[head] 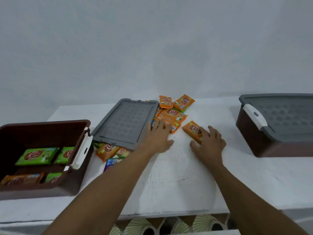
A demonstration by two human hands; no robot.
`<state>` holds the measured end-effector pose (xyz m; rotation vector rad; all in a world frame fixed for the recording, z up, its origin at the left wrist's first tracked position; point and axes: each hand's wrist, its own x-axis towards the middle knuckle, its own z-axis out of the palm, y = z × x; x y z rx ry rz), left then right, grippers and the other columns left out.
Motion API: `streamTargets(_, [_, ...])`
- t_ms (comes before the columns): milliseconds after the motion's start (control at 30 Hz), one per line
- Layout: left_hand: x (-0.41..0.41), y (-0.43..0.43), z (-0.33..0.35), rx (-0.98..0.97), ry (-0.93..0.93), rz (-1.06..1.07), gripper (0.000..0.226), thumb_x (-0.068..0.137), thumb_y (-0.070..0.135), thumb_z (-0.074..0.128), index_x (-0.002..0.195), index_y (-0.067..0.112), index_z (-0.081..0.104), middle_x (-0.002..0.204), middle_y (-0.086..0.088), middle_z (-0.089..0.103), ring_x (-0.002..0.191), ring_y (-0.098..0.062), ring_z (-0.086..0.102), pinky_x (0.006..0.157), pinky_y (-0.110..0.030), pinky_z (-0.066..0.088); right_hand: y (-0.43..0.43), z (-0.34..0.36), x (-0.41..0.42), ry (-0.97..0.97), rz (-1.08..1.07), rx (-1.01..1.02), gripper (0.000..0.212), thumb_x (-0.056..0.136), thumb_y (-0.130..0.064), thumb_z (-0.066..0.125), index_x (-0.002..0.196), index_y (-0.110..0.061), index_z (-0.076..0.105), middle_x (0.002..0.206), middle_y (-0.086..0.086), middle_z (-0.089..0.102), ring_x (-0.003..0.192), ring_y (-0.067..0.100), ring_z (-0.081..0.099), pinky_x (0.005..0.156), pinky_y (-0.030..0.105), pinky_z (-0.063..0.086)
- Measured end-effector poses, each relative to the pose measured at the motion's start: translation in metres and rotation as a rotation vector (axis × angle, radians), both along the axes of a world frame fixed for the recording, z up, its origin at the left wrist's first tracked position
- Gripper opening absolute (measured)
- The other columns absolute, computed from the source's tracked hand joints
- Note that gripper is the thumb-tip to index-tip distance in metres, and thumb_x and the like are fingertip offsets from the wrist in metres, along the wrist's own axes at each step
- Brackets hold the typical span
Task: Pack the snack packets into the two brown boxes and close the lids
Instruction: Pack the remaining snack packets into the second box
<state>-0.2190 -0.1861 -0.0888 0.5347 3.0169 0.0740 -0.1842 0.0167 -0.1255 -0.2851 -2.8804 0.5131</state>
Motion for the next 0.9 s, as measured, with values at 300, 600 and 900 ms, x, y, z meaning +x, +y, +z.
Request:
streamTargets(300, [0.000,0.030,-0.013,0.127,0.118,-0.049,0.074,0.083,0.068,0.055,0.136,0.020,0.039,0.147,-0.006,0.033,0.133,-0.027,0.034,0.107,-0.043,0.039,0.005,0.001,-0.002,0.070,-0.084,-0.236,0.083,0.070,-0.046,0.074,0.139,-0.022,0.035,0.136,0.007,0.040,0.127,0.026,0.040,0.108,0.045,0.031])
streamTargets(600, [0.001,0.027,-0.008,0.041,0.180,-0.234,0.038,0.102,0.030,0.045,0.135,0.011,0.043,0.142,-0.010,0.044,0.127,-0.028,0.044,0.095,-0.040,0.048,0.004,0.003,-0.002,0.076,-0.061,-0.301,0.089,0.073,-0.041,0.076,0.146,-0.023,0.027,0.141,0.005,0.035,0.130,0.024,0.040,0.112,0.046,0.028])
streamTargets(900, [-0.010,0.004,0.054,1.260,-0.118,0.351,0.027,0.105,0.023,0.037,0.095,0.007,0.056,0.099,-0.013,0.067,0.087,-0.022,0.071,0.068,-0.038,0.062,0.004,0.006,0.001,0.049,-0.033,-0.355,0.089,0.075,-0.041,0.077,0.148,-0.023,0.029,0.145,0.005,0.032,0.130,0.024,0.042,0.113,0.046,0.034])
